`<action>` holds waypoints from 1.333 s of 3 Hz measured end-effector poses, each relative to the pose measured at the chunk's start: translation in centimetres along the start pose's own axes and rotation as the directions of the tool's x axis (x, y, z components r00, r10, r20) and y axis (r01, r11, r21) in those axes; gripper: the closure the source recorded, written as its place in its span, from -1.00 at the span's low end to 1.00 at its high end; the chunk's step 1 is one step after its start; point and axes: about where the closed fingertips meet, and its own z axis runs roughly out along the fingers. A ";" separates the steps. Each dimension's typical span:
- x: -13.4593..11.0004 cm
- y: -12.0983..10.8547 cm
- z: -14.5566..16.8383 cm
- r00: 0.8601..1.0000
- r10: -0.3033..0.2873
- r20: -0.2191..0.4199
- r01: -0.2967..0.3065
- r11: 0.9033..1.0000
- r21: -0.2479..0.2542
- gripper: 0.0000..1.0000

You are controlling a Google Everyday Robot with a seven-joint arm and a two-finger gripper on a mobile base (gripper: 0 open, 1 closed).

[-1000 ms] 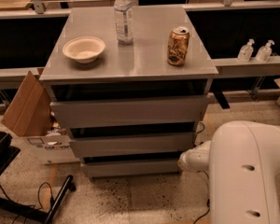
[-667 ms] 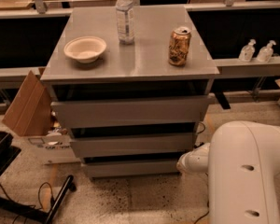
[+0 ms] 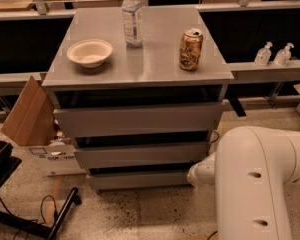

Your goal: Close bottom drawer

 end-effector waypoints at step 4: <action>2.7 19.1 -23.0 0.938 0.285 -0.195 -0.307 0.947 -0.092 1.00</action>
Offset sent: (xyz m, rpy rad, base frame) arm -0.1622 -0.1415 0.0471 -0.2609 0.2089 -0.1871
